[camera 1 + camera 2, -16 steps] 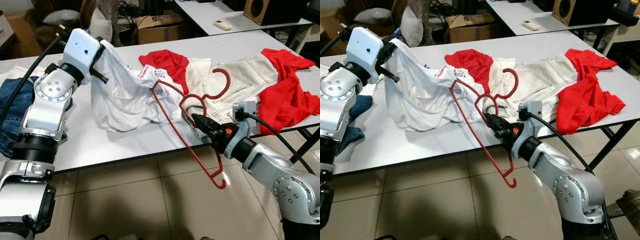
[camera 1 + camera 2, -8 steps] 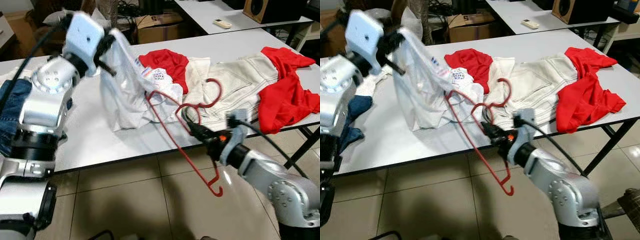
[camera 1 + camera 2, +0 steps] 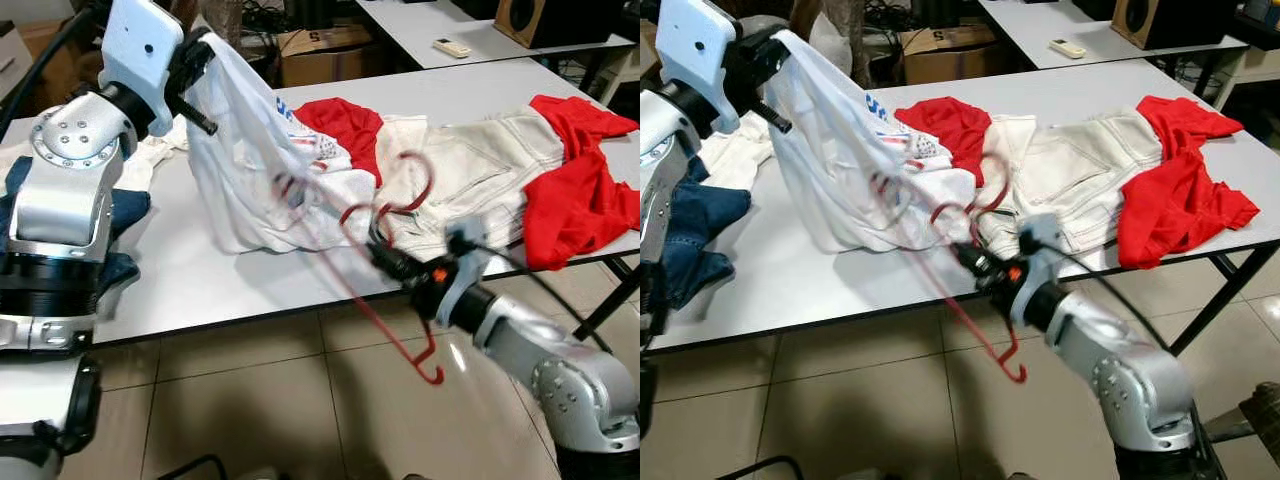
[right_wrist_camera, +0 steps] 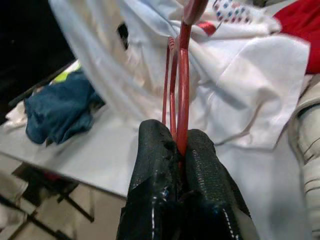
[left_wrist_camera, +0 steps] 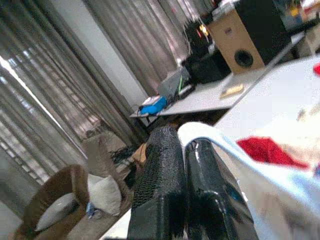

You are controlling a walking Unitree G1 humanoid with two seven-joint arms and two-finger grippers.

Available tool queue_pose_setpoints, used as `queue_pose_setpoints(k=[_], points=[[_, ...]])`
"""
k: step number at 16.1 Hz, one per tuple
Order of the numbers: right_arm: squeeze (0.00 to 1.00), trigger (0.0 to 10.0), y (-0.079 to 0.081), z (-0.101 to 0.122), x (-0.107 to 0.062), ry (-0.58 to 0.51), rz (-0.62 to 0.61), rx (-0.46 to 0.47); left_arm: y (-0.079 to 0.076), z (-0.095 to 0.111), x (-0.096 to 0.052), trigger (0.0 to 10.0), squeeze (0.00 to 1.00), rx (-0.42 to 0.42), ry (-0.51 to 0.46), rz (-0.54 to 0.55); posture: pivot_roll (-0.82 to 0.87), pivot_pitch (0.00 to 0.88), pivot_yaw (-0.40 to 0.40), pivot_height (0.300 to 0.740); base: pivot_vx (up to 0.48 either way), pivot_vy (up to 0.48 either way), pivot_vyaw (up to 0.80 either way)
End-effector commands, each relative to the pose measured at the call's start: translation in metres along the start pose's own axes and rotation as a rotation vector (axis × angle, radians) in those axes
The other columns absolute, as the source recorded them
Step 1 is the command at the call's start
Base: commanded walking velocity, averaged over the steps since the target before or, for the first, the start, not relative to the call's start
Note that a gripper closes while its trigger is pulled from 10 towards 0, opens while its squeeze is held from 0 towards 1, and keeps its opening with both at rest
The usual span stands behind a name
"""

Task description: Hang hanger

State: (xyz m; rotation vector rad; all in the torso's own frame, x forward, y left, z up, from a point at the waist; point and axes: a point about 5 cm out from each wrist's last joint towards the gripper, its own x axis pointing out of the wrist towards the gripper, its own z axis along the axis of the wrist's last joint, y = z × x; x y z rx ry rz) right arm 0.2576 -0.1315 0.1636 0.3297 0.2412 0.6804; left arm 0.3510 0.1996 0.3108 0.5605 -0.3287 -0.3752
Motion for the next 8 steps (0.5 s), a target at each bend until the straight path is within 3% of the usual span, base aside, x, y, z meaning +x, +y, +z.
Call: queue_pose_setpoints(k=[1,3,4,5,6,8], points=[[0.00,10.0,0.000,0.003,0.000,-0.021,-0.001,0.020,0.000,-0.001,-0.002,0.0,0.00,0.041,0.015,-0.016,-0.03,0.000,0.092,0.740,0.000,0.000,0.00],[0.00,10.0,-0.014,0.002,-0.001,-0.030,-0.115,0.077,0.000,-0.001,-0.004,0.0,0.00,0.057,0.027,-0.031,-0.03,0.000,0.096,0.740,0.000,0.000,0.00],[0.00,10.0,-0.032,0.002,-0.001,-0.064,-0.261,0.152,0.002,0.001,-0.008,0.0,0.00,0.066,0.033,-0.047,-0.04,0.000,0.098,0.740,0.000,0.000,0.00],[0.00,10.0,-0.033,0.002,-0.001,-0.071,-0.274,0.163,0.002,0.001,-0.009,0.0,0.00,0.068,0.034,-0.048,-0.04,0.000,0.098,0.740,0.000,0.000,0.00],[0.00,10.0,-0.038,0.011,-0.001,-0.133,-0.313,0.183,0.008,0.003,-0.011,0.0,0.00,0.085,0.035,-0.019,-0.03,0.000,0.094,0.740,0.000,0.000,0.00],[0.00,10.0,-0.037,0.048,0.002,-0.355,-0.327,0.223,0.027,0.010,-0.016,0.0,0.00,0.124,0.021,0.088,-0.03,0.000,0.085,0.740,0.000,0.000,0.00]])
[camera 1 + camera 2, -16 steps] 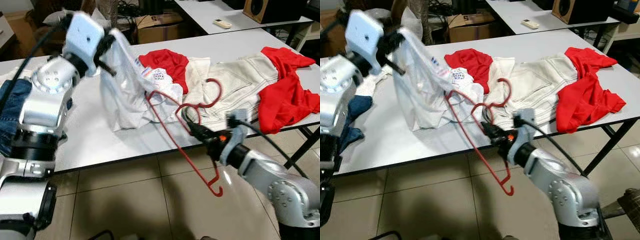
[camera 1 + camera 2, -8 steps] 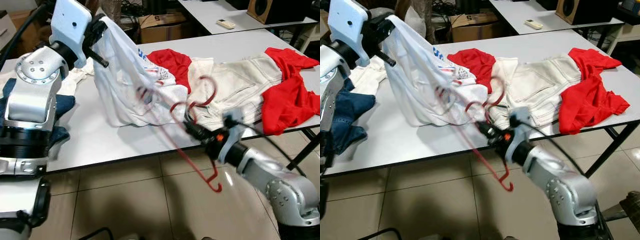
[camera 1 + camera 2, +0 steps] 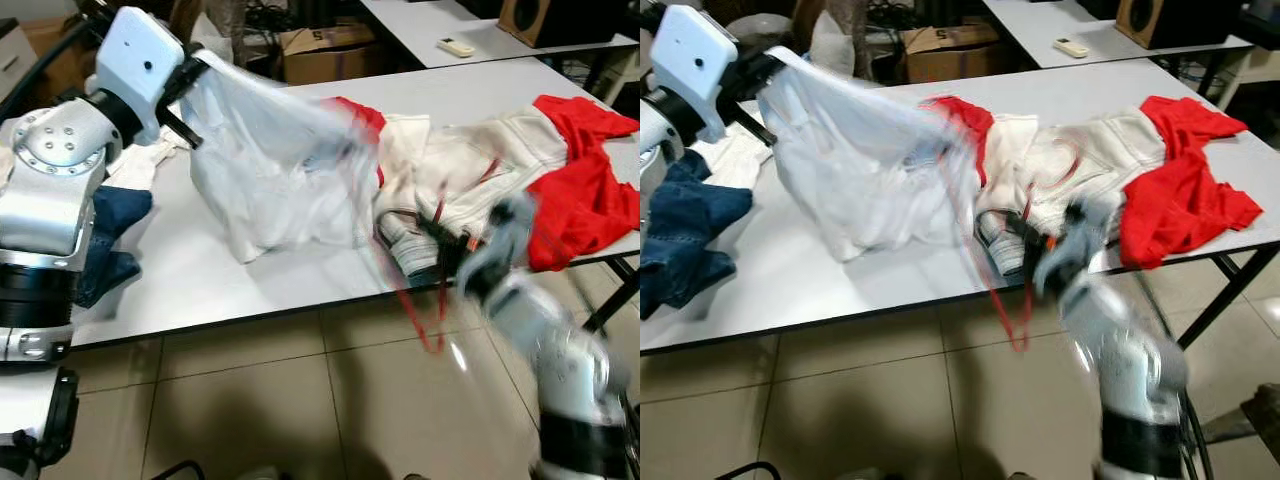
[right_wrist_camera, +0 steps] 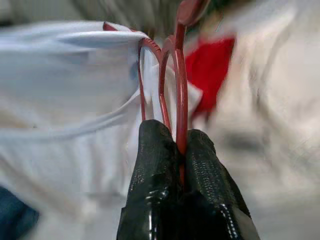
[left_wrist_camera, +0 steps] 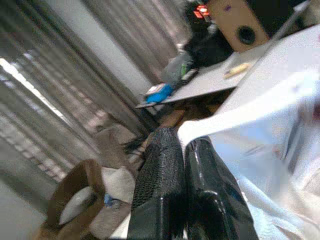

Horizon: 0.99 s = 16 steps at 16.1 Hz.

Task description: Hang hanger

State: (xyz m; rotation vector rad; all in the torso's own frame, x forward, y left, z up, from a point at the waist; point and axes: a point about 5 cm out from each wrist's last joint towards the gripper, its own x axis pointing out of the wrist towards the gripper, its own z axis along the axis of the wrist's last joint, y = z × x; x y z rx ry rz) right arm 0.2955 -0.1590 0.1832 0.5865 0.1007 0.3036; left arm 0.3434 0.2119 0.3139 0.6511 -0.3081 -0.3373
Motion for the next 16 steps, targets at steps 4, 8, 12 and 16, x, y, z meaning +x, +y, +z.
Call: queue_pose_setpoints(k=[4,8,12,16], points=[[0.00,10.0,-0.009,-0.017,-0.005,0.091,-0.072,-0.032,0.021,0.010,-0.008,0.0,0.00,0.031,-0.009,0.082,-0.02,0.000,0.078,0.740,0.000,0.000,0.00],[0.00,10.0,0.007,-0.002,0.001,0.056,0.013,-0.003,0.016,-0.001,-0.013,0.0,0.00,0.043,0.047,0.057,-0.03,0.000,0.080,0.740,0.000,0.000,0.00],[0.00,10.0,-0.012,-0.033,-0.008,0.202,-0.073,-0.024,0.004,-0.009,-0.014,0.0,0.00,0.011,0.071,0.013,-0.03,0.000,0.076,0.740,0.000,0.000,0.00],[0.00,10.0,0.015,-0.024,0.000,0.111,0.092,0.161,-0.012,-0.011,-0.013,0.0,0.00,-0.031,0.066,-0.046,-0.03,0.000,0.075,0.740,0.000,0.000,0.00]])
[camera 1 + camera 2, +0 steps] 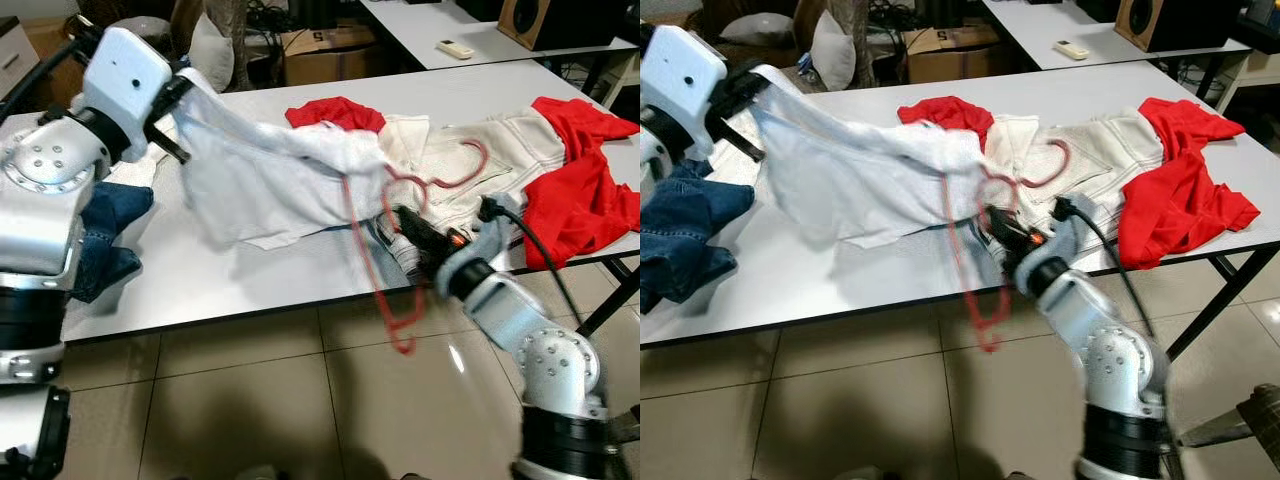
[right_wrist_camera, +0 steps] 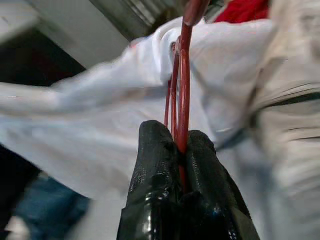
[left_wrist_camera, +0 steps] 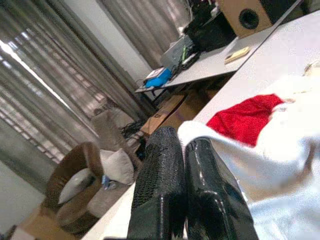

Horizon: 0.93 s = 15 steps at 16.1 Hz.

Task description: Hang hanger

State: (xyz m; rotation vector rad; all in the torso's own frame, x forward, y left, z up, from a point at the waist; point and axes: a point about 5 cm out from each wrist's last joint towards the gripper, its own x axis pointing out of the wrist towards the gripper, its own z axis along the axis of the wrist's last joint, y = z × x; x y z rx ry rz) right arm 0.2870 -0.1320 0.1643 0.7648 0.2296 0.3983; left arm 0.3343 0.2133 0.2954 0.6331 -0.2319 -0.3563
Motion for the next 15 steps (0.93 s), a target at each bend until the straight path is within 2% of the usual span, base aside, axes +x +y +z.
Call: queue_pose_setpoints(k=[1,2,3,5,6,7,8,9,10,11,12,13,15], points=[[0.00,10.0,0.005,0.012,0.001,-0.079,0.022,0.042,-0.007,0.000,0.000,0.0,0.00,-0.005,0.007,-0.036,-0.02,0.000,0.074,0.740,0.000,0.000,0.00],[0.00,10.0,0.007,0.020,0.002,-0.157,0.040,0.149,-0.011,-0.002,-0.001,0.0,0.00,-0.007,0.020,-0.054,-0.02,0.000,0.075,0.740,0.000,0.000,0.00],[0.00,10.0,0.007,0.023,0.003,-0.208,0.052,0.295,-0.015,-0.006,-0.001,0.0,0.00,0.001,0.039,-0.077,-0.02,0.000,0.075,0.740,0.000,0.000,0.00],[0.00,10.0,0.008,0.009,0.006,-0.114,0.041,0.211,-0.027,-0.013,-0.004,0.0,0.00,-0.001,0.066,-0.132,-0.02,0.000,0.079,0.740,0.000,0.000,0.00],[0.00,10.0,0.009,0.009,0.006,-0.124,0.052,0.247,-0.029,-0.014,-0.004,0.0,0.00,0.003,0.072,-0.142,-0.02,0.000,0.079,0.740,0.000,0.000,0.00],[0.00,10.0,0.007,0.011,0.009,-0.162,0.047,0.353,-0.035,-0.018,-0.007,0.0,0.00,0.005,0.090,-0.174,-0.02,0.000,0.081,0.740,0.000,0.000,0.00],[0.00,10.0,0.006,0.014,0.012,-0.178,0.042,0.401,-0.039,-0.020,-0.009,0.0,0.00,0.007,0.095,-0.204,-0.02,0.000,0.083,0.740,0.000,0.000,0.00],[0.00,10.0,0.005,0.016,0.017,-0.199,0.042,0.524,-0.049,-0.020,-0.012,0.0,0.00,0.007,0.075,-0.279,-0.01,0.000,0.084,0.740,0.000,0.000,0.00],[0.00,10.0,0.003,0.013,0.022,-0.168,0.008,0.436,-0.065,-0.020,-0.016,0.0,0.00,-0.043,0.052,-0.380,-0.01,0.000,0.086,0.740,0.000,0.000,0.00],[0.00,10.0,0.003,0.012,0.024,-0.166,0.001,0.419,-0.071,-0.020,-0.017,0.0,0.00,-0.065,0.044,-0.417,-0.01,0.000,0.086,0.740,0.000,0.000,0.00],[0.00,10.0,0.002,0.013,0.031,-0.197,-0.009,0.482,-0.083,-0.023,-0.021,0.0,0.00,-0.107,0.048,-0.487,0.00,0.000,0.090,0.740,0.000,0.000,0.00],[0.00,10.0,0.003,0.013,0.035,-0.206,-0.009,0.508,-0.091,-0.027,-0.024,0.0,0.00,-0.113,0.063,-0.523,0.00,0.000,0.093,0.740,0.000,0.000,0.00],[0.00,10.0,0.007,0.012,0.050,-0.215,-0.018,0.631,-0.120,-0.034,-0.030,0.0,0.00,-0.120,0.086,-0.627,0.01,0.000,0.098,0.740,0.000,0.000,0.00]])
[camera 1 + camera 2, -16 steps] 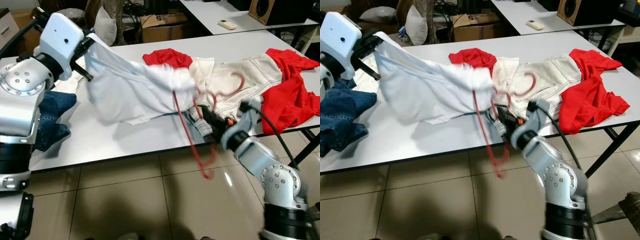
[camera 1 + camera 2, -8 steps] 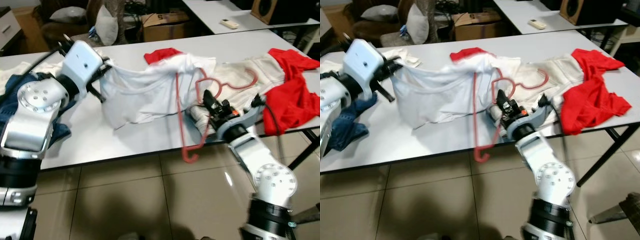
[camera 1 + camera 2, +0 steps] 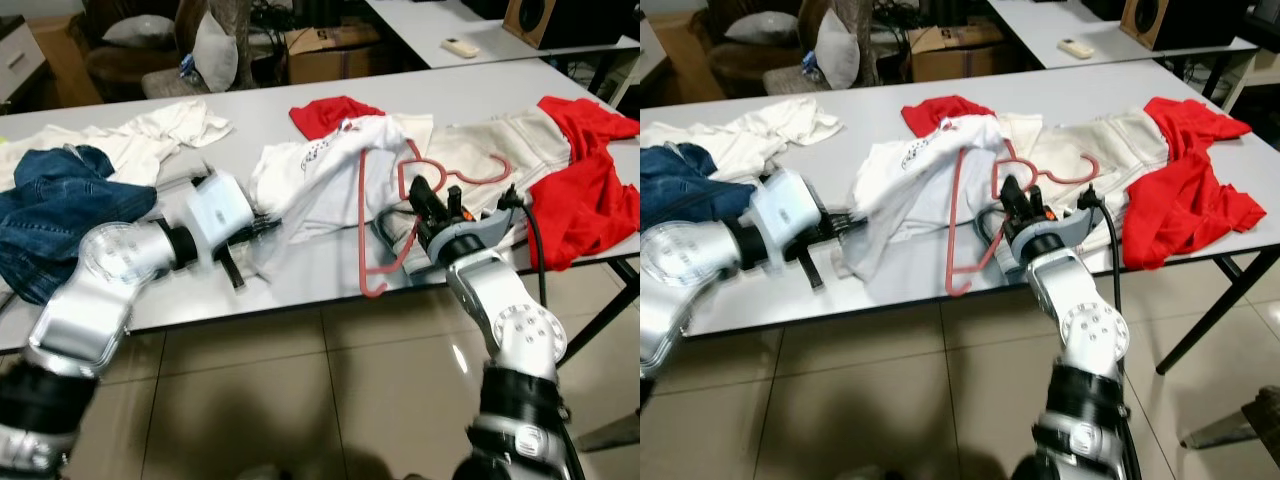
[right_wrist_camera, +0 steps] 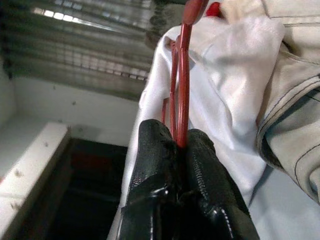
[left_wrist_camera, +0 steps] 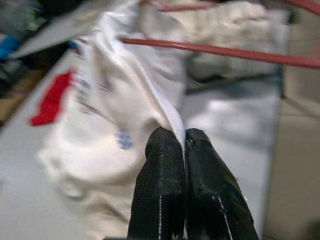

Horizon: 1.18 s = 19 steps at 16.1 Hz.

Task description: Hang hanger

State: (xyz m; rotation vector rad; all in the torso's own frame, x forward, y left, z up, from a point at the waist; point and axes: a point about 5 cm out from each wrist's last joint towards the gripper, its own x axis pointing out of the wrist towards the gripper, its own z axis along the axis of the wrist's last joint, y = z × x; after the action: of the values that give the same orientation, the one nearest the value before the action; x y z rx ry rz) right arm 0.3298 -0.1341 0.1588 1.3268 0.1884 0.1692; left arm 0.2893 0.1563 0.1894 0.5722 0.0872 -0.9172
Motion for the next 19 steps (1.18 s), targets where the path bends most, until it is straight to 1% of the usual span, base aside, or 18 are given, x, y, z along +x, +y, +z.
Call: queue_pose_setpoints(k=[1,2,3,4,5,7,8,9,10,12,14,15,16,17,19], points=[[0.00,10.0,0.022,-0.018,0.015,0.001,0.063,0.126,-0.012,0.004,0.006,0.0,0.00,0.014,-0.010,-0.057,0.01,0.000,0.098,0.740,0.000,0.000,0.00],[0.00,10.0,0.025,-0.020,0.019,0.000,0.071,0.149,-0.019,0.003,0.009,0.0,0.00,0.002,-0.015,-0.083,0.01,0.000,0.101,0.740,0.000,0.000,0.00],[0.00,10.0,0.028,-0.022,0.023,0.001,0.079,0.153,-0.025,0.002,0.011,0.0,0.00,-0.002,-0.016,-0.107,0.01,0.000,0.102,0.740,0.000,0.000,0.00],[0.00,10.0,0.030,-0.023,0.025,0.003,0.082,0.140,-0.030,0.004,0.014,0.0,0.00,-0.029,-0.037,-0.123,0.01,0.000,0.103,0.740,0.000,0.000,0.00],[0.00,10.0,0.032,-0.025,0.029,0.003,0.085,0.144,-0.035,0.010,0.017,0.0,0.00,-0.089,-0.084,-0.140,0.02,0.000,0.104,0.740,0.000,0.000,0.00],[0.00,10.0,0.034,-0.027,0.036,0.001,0.088,0.183,-0.044,0.011,0.023,0.0,0.00,-0.109,-0.095,-0.182,0.02,0.000,0.107,0.740,0.000,0.000,0.00],[0.00,10.0,0.036,-0.029,0.038,0.001,0.094,0.197,-0.048,0.009,0.027,0.0,0.00,-0.119,-0.085,-0.194,0.02,0.000,0.108,0.740,0.000,0.000,0.00],[0.00,10.0,0.041,-0.032,0.042,0.007,0.104,0.190,-0.052,0.007,0.032,0.0,0.00,-0.138,-0.087,-0.204,0.01,0.000,0.113,0.740,0.000,0.000,0.00],[0.00,10.0,0.042,-0.034,0.044,0.013,0.104,0.167,-0.053,0.009,0.033,0.0,0.00,-0.151,-0.103,-0.206,0.01,0.000,0.116,0.740,0.000,0.000,0.00],[0.00,10.0,0.035,-0.039,0.048,0.030,0.056,0.090,-0.052,0.017,0.033,0.0,0.00,-0.104,-0.116,-0.223,0.01,0.000,0.118,0.740,0.000,0.000,0.00],[0.00,10.0,0.029,-0.044,0.052,0.040,0.017,0.040,-0.052,0.021,0.034,0.0,0.00,-0.065,-0.115,-0.244,0.01,0.000,0.118,0.740,0.000,0.000,0.00],[0.00,10.0,0.030,-0.045,0.054,0.038,0.032,0.035,-0.049,0.021,0.034,0.0,0.00,-0.050,-0.095,-0.216,0.02,0.000,0.118,0.740,0.000,0.000,0.00],[0.00,10.0,0.033,-0.044,0.054,0.035,0.052,0.048,-0.044,0.017,0.033,0.0,0.00,-0.025,-0.059,-0.184,0.02,0.000,0.118,0.740,0.000,0.000,0.00],[0.00,10.0,0.034,-0.042,0.055,0.027,0.059,0.047,-0.041,0.015,0.030,0.0,0.00,-0.007,-0.042,-0.175,0.02,0.000,0.117,0.740,0.000,0.000,0.00],[0.00,10.0,0.031,-0.037,0.058,-0.019,0.033,0.092,-0.044,0.019,0.027,0.0,0.00,0.038,-0.050,-0.219,0.02,0.000,0.117,0.740,0.000,0.000,0.00]])
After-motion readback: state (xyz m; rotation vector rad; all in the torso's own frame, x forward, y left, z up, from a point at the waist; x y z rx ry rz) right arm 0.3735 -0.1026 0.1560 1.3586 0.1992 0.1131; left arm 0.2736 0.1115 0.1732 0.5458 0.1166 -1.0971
